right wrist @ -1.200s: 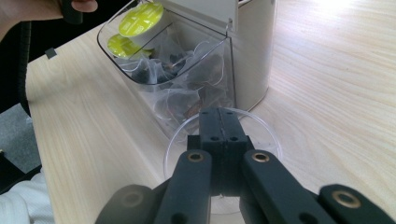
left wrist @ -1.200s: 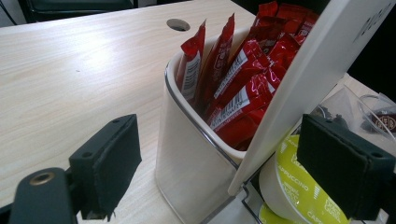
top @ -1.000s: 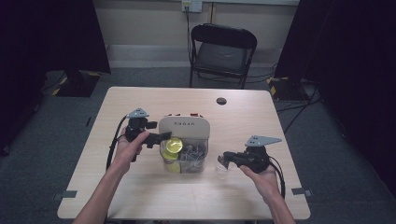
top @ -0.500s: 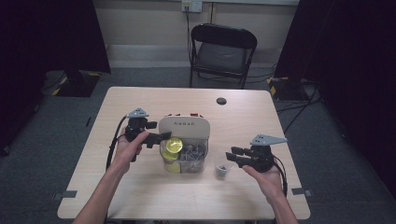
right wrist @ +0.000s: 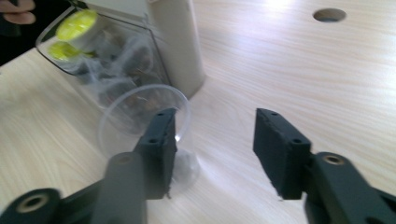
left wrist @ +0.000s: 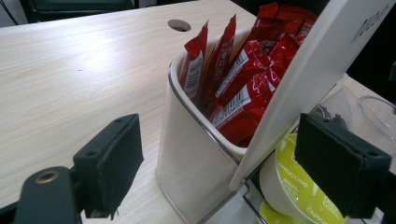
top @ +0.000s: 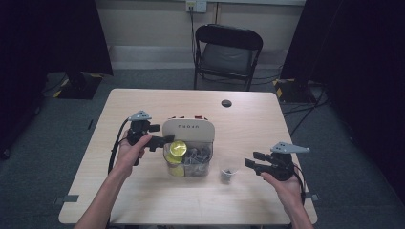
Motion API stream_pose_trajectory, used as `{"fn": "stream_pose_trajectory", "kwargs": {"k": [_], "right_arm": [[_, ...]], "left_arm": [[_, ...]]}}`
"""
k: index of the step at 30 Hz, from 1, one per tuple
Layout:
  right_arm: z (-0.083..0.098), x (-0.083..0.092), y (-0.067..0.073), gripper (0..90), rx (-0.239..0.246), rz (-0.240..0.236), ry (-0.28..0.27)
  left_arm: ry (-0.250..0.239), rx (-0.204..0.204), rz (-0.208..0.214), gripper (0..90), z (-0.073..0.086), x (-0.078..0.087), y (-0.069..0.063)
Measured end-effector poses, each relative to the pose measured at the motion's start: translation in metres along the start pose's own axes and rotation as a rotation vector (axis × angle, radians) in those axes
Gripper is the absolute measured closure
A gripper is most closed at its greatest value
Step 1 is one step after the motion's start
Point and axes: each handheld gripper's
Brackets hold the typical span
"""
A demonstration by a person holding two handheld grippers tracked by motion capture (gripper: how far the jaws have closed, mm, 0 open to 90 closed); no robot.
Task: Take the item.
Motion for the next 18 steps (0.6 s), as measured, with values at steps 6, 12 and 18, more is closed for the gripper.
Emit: {"fn": "stream_pose_trajectory", "kwargs": {"k": [6, 12, 18], "right_arm": [[0.020, -0.001, -0.012, 34.7, -0.028, 0.066, 0.043], [0.037, -0.005, -0.023, 26.5, -0.046, 0.138, 0.091], [0.048, -0.010, -0.034, 20.6, -0.074, 0.197, 0.127]], "left_arm": [[-0.012, 0.006, 0.001, 15.4, 0.000, 0.002, 0.000], [-0.022, 0.010, -0.007, 15.5, 0.000, 0.006, 0.002], [-0.019, 0.016, -0.010, 15.5, 0.001, 0.009, 0.005]]}}
Point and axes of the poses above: each handheld gripper's, and its own axes: x roughly backward along the jaws, z roughly out of its underside, y roughly to its left, and after that the axes turned 1 degree about z, right-handed
